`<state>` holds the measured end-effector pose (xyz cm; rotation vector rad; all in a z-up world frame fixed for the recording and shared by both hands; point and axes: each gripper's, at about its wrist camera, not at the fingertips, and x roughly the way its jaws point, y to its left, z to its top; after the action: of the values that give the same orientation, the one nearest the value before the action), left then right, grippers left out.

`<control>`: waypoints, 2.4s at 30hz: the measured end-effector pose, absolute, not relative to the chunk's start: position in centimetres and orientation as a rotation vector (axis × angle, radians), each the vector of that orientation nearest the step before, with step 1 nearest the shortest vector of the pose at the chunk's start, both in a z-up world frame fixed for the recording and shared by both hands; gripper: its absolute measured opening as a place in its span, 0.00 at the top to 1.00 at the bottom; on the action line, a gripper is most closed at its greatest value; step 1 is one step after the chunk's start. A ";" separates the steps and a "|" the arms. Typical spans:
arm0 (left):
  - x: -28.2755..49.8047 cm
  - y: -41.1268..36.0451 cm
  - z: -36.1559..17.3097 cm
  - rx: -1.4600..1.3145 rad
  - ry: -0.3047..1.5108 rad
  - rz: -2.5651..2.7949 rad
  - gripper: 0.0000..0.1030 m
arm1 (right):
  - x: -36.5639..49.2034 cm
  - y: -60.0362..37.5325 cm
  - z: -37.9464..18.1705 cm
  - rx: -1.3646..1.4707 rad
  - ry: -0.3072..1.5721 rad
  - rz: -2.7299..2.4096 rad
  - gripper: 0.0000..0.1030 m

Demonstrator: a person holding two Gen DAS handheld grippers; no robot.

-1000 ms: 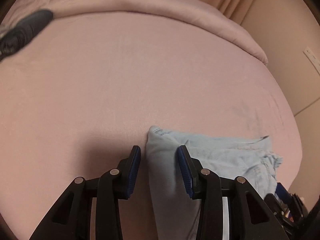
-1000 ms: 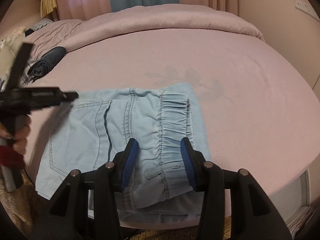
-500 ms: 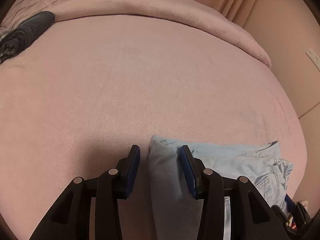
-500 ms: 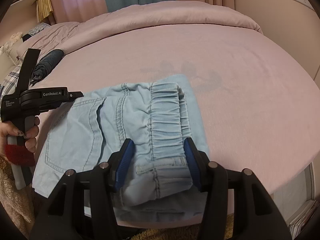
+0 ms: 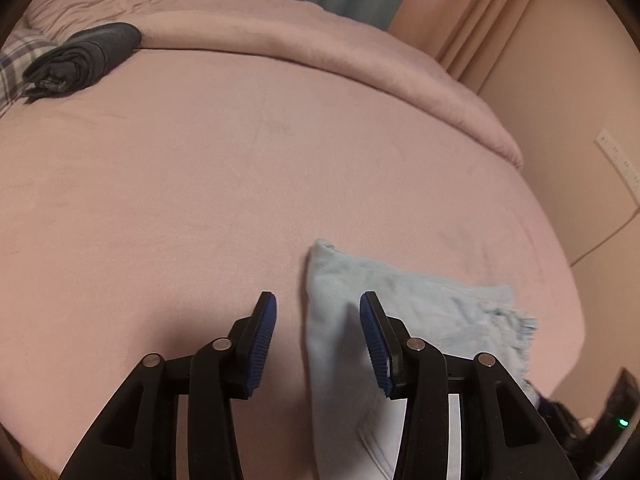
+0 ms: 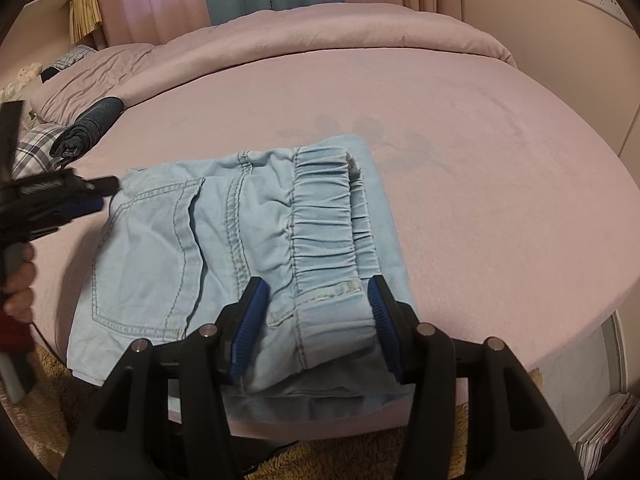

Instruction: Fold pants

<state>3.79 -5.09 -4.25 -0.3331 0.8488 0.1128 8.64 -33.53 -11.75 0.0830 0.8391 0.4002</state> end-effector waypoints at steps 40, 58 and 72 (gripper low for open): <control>-6.9 -8.3 -9.1 -0.324 0.965 0.037 0.56 | 7.1 -34.5 -11.3 0.079 0.856 0.423 0.48; -8.1 -9.5 -9.5 -0.288 1.077 -0.065 0.56 | 8.1 -36.1 -11.6 0.214 0.924 0.474 0.41; -7.5 -7.9 -6.5 -0.372 1.022 -0.083 0.56 | 6.7 -36.3 -8.4 0.258 0.738 0.488 0.72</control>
<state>-7.49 -7.93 -6.48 -0.3720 1.0216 -0.0828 6.67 -36.28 -8.40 0.2583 0.7383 0.4882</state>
